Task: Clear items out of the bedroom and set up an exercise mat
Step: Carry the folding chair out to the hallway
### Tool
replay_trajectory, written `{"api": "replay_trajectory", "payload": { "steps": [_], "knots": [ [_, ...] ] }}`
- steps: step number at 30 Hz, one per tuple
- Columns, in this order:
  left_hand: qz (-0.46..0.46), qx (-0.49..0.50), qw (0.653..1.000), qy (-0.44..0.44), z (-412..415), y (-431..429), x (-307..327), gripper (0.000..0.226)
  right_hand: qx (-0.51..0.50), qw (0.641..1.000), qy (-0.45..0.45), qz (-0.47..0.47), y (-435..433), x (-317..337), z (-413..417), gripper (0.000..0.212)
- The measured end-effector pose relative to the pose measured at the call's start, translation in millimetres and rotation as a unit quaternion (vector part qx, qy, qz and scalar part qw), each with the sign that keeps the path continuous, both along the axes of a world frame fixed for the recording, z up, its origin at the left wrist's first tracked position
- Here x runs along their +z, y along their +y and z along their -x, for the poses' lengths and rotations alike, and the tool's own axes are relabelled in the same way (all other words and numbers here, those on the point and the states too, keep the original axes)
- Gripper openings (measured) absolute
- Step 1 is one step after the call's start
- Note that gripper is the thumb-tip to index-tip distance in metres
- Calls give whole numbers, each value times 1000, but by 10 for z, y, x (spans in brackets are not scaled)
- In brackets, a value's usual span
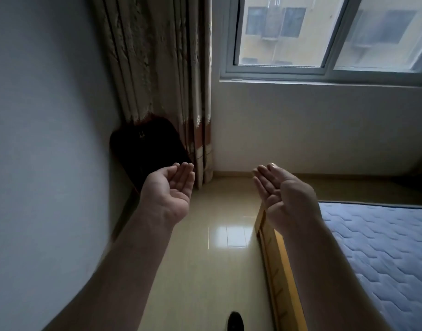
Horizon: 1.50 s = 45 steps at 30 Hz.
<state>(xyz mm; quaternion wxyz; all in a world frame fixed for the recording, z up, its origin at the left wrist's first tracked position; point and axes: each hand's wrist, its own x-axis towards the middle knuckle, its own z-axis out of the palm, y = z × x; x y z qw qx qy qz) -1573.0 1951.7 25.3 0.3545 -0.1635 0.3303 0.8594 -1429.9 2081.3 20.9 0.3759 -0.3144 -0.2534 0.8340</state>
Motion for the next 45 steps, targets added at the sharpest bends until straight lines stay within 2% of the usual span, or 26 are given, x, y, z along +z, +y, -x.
{"api": "replay_trajectory", "payload": {
  "steps": [4,7,9,11,14,16,18,20,25,27,30,33,36,39,43,45],
  "knots": [
    [15,40,999,5,720,824,131,16,41,999,18,10,1020,-12,801,33],
    [42,46,997,43,1145,1329,213,15,75,997,22,-25,1570,47,1390,49],
    [84,7,994,75,1302,1557,209,15,127,989,-16,-78,1796,124,1625,38],
    [135,-40,985,104,1601,1805,124,16,197,966,-88,-146,2118,137,1946,32],
    [204,-101,959,168,2037,2016,-4,18,265,911,-182,-258,2525,103,2355,36],
    [237,-128,941,206,2373,2161,-114,17,289,877,-232,-307,2742,54,2688,37],
    [249,-138,927,242,2733,2302,-199,16,294,861,-251,-331,2905,47,3039,35],
    [257,-144,915,275,3236,2454,-331,16,294,856,-256,-340,3104,-1,3517,34],
    [323,-109,880,330,4529,2602,-523,17,295,873,-233,-310,3379,-100,4625,31],
    [327,-69,888,316,4968,2692,-600,20,299,876,-222,-307,3463,-173,5073,30],
    [260,12,939,223,5624,2994,-751,22,307,886,-200,-283,3602,-325,5841,33],
    [138,109,982,75,6268,3368,-875,21,308,929,-143,-146,3816,-489,6688,33],
    [92,159,983,-7,6747,3616,-1002,25,311,944,-106,-38,4079,-643,7458,30],
    [123,178,976,-33,7291,3854,-1170,25,361,924,-120,-27,4346,-868,8313,27],
    [186,161,969,-18,7819,4065,-1349,24,415,892,-158,-83,4590,-1233,9167,24],
    [207,178,961,-36,8211,4290,-1486,24,467,853,-201,-120,4811,-1479,9833,30]
  ]
}}
